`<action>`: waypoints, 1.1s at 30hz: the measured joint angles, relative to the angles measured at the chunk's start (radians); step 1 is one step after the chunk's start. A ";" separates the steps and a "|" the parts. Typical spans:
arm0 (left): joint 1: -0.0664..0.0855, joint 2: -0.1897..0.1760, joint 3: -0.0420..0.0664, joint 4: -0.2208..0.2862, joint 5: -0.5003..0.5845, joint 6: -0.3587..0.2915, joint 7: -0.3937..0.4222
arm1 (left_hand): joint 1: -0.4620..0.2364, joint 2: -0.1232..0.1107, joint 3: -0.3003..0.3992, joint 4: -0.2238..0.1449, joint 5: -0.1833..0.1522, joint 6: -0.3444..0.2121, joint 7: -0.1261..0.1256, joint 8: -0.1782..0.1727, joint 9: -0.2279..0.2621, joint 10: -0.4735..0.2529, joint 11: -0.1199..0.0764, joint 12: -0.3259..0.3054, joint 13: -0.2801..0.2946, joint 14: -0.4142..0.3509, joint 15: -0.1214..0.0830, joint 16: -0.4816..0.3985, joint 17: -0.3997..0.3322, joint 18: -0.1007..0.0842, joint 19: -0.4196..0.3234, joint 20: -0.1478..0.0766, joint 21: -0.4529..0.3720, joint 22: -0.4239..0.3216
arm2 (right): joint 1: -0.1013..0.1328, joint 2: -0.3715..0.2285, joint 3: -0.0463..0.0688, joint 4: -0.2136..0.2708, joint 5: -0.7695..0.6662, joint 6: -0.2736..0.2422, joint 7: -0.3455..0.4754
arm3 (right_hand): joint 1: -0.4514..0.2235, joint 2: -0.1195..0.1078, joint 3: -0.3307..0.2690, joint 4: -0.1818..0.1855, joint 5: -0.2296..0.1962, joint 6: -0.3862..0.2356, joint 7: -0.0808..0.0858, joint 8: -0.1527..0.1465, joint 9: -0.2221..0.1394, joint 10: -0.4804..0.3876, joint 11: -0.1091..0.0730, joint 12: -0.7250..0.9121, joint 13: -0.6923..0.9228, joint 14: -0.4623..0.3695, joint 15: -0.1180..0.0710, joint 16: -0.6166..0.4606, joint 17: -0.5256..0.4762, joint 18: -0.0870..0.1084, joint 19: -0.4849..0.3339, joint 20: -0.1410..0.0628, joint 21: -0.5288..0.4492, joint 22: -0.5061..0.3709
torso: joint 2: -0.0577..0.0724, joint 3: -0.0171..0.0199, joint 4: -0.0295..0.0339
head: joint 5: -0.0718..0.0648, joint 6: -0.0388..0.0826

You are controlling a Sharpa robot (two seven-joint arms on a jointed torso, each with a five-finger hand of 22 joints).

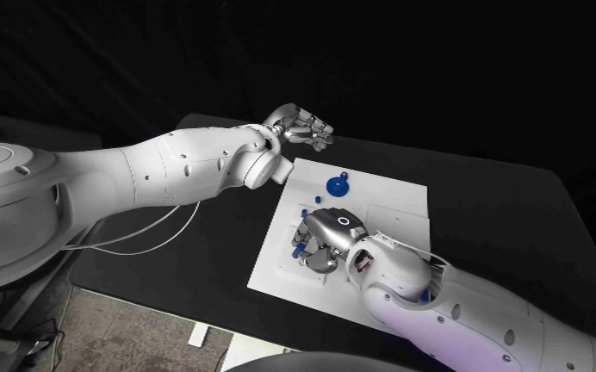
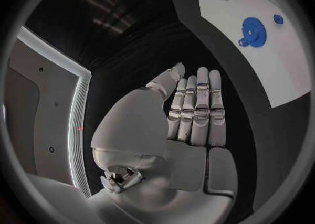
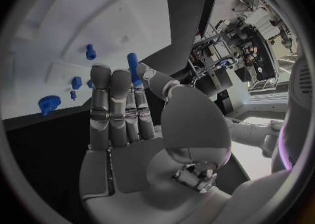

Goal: Assemble the parts on the task board

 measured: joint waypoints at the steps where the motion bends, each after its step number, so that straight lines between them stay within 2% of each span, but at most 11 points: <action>1: 0.000 0.001 0.000 0.000 0.000 0.001 0.000 | 0.000 0.000 0.000 0.000 0.000 0.000 0.000 0.000 0.000 0.000 0.000 0.000 0.000 0.000 0.000 0.000 0.000 0.000 0.000 0.000 0.000 0.000 | 0.000 0.002 -0.002 -0.003 -0.004 0.002 -0.003 | 0.000 0.000 0.000 0.000 0.000 0.001 0.001 0.000 0.000 0.000 0.000 0.000 0.000 0.000 0.000 0.000 0.000 0.000 0.000 0.000 0.000 0.000 | 0.000 -0.0001 -0.0002 | 0.001 -0.001; 5: 0.000 0.002 0.000 0.000 0.000 0.002 0.000 | 0.000 0.000 0.000 0.000 0.000 0.000 0.000 0.000 0.000 0.000 0.000 0.000 0.000 0.000 0.000 0.000 0.000 0.000 0.000 0.000 0.000 0.000 | -0.002 0.007 -0.008 -0.009 -0.013 0.011 -0.012 | 0.000 0.000 0.000 0.000 0.001 0.002 0.003 -0.003 0.000 0.001 0.001 0.000 0.000 0.000 0.000 0.000 0.000 0.000 0.000 0.000 0.000 0.000 | 0.000 0.0008 -0.0012 | 0.002 -0.004; 11: 0.000 0.002 0.000 0.000 0.000 0.005 0.000 | 0.000 0.000 0.000 0.000 0.000 0.000 0.000 0.000 0.000 0.000 0.000 0.000 0.000 0.000 0.000 0.000 0.000 0.000 0.000 0.000 0.000 -0.002 | -0.005 0.010 -0.024 -0.018 -0.024 0.024 -0.021 | 0.000 0.000 0.002 -0.004 0.001 0.001 0.004 0.001 0.002 0.004 0.004 -0.002 0.000 0.002 0.002 0.000 0.001 0.000 0.000 0.000 0.004 0.000 | 0.000 0.0017 -0.0004 | -0.007 -0.008; 25: 0.000 -0.001 -0.001 -0.001 0.000 0.007 -0.001 | 0.000 0.000 0.000 0.000 0.000 0.000 0.000 0.000 0.000 0.000 0.000 0.000 0.000 0.000 0.000 0.000 0.000 0.000 0.000 0.000 0.000 -0.001 | -0.005 0.006 -0.028 -0.018 -0.042 0.022 -0.030 | -0.006 0.000 0.001 -0.006 0.000 0.004 0.001 0.000 0.002 0.004 0.004 0.001 0.001 0.005 -0.001 0.000 0.002 0.000 0.000 0.000 0.008 0.000 | 0.000 0.0013 -0.0012 | -0.004 -0.017; 33: 0.000 -0.002 -0.001 -0.001 0.000 0.007 -0.001 | 0.000 0.000 0.000 0.000 0.000 0.000 0.000 0.000 0.000 0.000 0.000 0.000 0.000 0.000 0.000 0.000 0.000 0.000 0.000 0.000 0.000 -0.001 | -0.009 -0.002 -0.028 -0.015 -0.049 0.013 -0.036 | -0.008 0.000 0.004 -0.010 0.000 0.004 0.000 0.000 0.001 0.004 0.003 0.001 0.001 0.005 -0.001 0.000 0.003 0.001 0.000 0.000 0.014 0.000 | 0.000 0.0012 -0.0012 | -0.002 -0.019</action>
